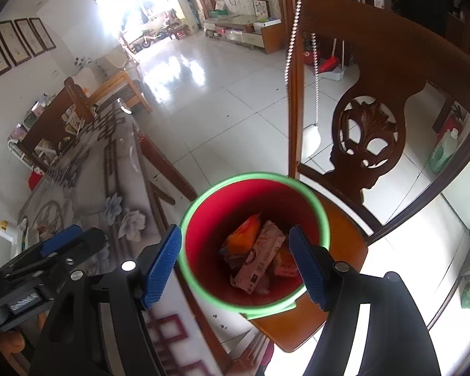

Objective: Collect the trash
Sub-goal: 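Return to the table and grasp the crumpled printed paper with the left gripper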

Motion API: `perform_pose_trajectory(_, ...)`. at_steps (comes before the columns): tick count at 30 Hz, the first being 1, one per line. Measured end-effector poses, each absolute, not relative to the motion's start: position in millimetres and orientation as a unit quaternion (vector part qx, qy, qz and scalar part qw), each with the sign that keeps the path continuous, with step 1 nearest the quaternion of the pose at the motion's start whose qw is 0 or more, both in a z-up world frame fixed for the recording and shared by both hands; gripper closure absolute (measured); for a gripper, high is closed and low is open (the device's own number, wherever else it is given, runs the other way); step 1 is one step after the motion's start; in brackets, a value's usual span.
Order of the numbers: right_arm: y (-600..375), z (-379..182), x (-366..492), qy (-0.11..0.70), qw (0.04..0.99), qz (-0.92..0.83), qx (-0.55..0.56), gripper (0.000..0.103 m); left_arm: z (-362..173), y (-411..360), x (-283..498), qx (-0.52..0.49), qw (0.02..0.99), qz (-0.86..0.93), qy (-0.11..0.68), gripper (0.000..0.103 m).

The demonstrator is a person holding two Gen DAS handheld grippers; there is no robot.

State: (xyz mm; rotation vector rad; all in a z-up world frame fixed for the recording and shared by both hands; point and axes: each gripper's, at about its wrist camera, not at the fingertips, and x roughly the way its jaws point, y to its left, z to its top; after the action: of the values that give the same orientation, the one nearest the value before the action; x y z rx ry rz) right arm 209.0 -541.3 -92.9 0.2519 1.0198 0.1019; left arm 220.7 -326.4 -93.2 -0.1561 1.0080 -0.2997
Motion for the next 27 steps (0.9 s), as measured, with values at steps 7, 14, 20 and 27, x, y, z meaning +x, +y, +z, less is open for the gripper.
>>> perform_pose_trajectory(7, -489, -91, 196, 0.495, 0.859, 0.076, 0.107, 0.034, -73, -276, 188, -0.092, 0.877, -0.119, 0.457, 0.029)
perform_pose_trajectory(14, -420, -86, 173, 0.496, 0.857, 0.114, 0.083, 0.033, -71, -212, 149, -0.114, 0.881, -0.087, 0.450, 0.028)
perform_pose_trajectory(20, -357, -95, 146, 0.516, 0.843, 0.139, 0.066, 0.030, -82, -148, 110, -0.144, 0.876, -0.051, 0.458, 0.028)
perform_pose_trajectory(27, -282, -100, 114, 0.525, 0.832, 0.173, 0.049, 0.028, -101, -62, 62, -0.171, 0.866, 0.008, 0.471, 0.028)
